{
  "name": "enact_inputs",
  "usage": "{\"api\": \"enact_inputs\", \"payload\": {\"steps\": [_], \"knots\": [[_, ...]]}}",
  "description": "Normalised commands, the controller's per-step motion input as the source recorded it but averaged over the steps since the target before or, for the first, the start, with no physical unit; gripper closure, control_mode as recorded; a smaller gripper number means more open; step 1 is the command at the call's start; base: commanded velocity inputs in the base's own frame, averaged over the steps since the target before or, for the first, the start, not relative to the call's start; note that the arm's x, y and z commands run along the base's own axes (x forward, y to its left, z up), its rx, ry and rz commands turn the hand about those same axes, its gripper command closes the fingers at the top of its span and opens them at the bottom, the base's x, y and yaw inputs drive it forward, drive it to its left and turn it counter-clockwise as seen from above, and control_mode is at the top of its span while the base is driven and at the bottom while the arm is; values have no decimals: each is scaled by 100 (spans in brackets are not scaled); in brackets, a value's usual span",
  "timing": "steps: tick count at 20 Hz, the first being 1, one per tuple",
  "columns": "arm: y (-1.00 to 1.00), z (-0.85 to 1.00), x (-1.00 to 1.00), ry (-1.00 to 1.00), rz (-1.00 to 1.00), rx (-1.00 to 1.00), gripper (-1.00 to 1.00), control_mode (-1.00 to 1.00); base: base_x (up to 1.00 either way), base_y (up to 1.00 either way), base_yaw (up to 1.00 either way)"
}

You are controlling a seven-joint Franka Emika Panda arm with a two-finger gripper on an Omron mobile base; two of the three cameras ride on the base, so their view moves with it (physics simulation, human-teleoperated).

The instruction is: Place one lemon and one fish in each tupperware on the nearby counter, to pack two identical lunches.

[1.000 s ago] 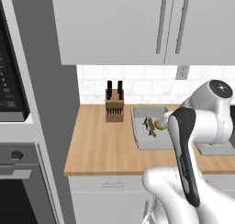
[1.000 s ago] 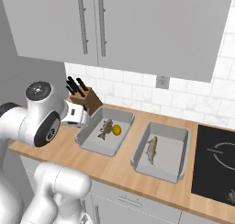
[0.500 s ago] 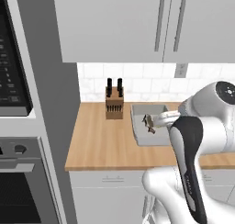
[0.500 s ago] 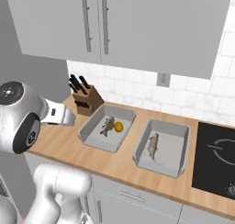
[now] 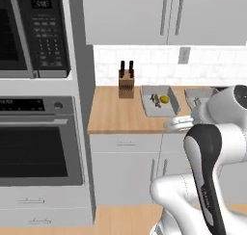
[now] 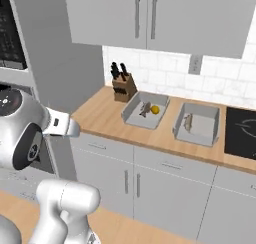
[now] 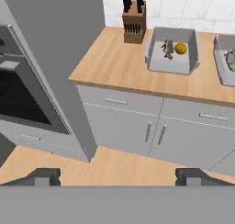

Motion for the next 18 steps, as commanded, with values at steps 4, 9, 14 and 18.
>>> {"api": "enact_inputs", "payload": {"steps": [4,9,14,18], "knots": [[0,0,0,0,0,0,-100,100,-100,100,3],[0,0,0,0,0,0,-100,100,-79,100,33],[0,0,0,0,0,0,-100,100,0,73,76],[0,0,0,0,0,0,-100,100,0,54,84]]}}
